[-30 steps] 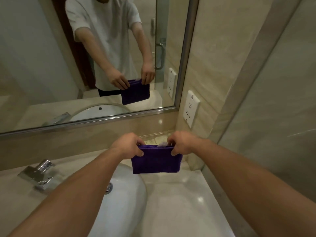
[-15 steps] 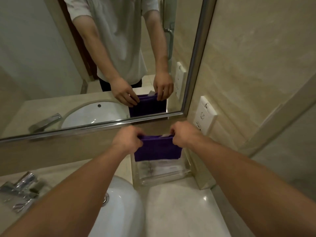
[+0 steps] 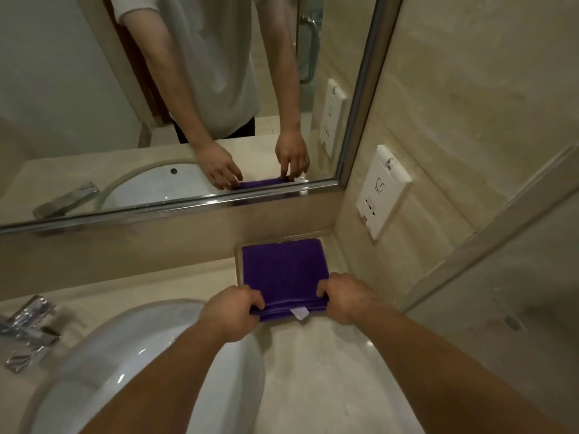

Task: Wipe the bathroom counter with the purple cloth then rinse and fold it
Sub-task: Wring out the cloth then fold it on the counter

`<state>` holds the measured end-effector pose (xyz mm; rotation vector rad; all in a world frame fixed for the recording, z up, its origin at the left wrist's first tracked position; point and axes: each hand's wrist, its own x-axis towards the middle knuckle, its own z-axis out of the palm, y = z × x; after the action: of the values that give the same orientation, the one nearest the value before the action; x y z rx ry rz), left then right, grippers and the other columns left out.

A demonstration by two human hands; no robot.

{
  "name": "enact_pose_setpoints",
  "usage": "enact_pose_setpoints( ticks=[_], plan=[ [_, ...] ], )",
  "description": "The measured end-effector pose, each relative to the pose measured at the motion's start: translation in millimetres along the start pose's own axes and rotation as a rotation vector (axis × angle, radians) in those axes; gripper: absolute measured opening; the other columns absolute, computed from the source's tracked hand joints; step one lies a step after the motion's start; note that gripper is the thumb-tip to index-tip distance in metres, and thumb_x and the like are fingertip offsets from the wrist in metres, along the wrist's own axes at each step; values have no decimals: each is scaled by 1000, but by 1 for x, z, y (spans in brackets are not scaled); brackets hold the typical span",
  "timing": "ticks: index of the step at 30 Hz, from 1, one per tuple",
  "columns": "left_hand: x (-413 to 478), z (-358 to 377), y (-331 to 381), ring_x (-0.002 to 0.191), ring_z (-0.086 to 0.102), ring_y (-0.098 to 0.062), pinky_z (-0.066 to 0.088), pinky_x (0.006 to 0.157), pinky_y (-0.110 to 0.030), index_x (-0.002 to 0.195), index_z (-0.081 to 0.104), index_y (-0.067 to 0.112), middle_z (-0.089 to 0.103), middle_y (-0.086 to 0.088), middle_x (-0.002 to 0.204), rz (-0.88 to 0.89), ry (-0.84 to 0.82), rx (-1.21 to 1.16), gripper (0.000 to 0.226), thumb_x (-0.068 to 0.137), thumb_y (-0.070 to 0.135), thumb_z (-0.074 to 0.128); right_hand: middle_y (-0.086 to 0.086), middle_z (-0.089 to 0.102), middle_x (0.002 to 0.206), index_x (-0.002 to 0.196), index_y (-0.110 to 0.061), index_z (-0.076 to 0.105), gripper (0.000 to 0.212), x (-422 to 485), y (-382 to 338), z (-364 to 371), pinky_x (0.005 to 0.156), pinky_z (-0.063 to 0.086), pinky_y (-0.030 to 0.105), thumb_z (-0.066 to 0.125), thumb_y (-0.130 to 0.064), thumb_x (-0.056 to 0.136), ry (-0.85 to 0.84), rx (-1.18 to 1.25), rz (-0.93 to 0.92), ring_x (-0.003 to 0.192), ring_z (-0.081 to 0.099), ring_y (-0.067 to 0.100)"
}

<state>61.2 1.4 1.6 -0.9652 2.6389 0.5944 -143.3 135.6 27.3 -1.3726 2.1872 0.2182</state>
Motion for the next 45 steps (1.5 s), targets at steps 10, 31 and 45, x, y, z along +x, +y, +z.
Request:
enact_pose_setpoints(
  ticks=[10, 31, 45],
  plan=[
    [46, 2, 19, 137, 40, -19, 33, 112, -32, 139, 52, 21, 47, 2, 147, 14, 444, -183, 43, 97, 27, 51, -5, 44, 146, 140, -22, 50, 41, 42, -11, 8, 112, 31, 30, 48, -27, 99, 476, 224, -83, 137, 37, 17],
    [108, 46, 13, 152, 3, -32, 3, 121, -53, 157, 13, 28, 10, -7, 165, -97, 352, 147, 71, 96, 64, 9, -8, -10, 166, 158, -30, -8, 65, 116, 7, 30, 122, -2, 50, 9, -57, 100, 330, -61, -13, 153, -8, 22],
    [96, 51, 22, 144, -27, -24, -17, 118, -46, 152, -17, 34, -23, 0, 160, -19, 241, 203, 71, 87, 60, -13, -8, -17, 163, 152, -26, -16, 69, 98, 2, 53, 123, -9, 39, -13, -53, 88, 347, -25, -130, 151, -18, 13]
  ],
)
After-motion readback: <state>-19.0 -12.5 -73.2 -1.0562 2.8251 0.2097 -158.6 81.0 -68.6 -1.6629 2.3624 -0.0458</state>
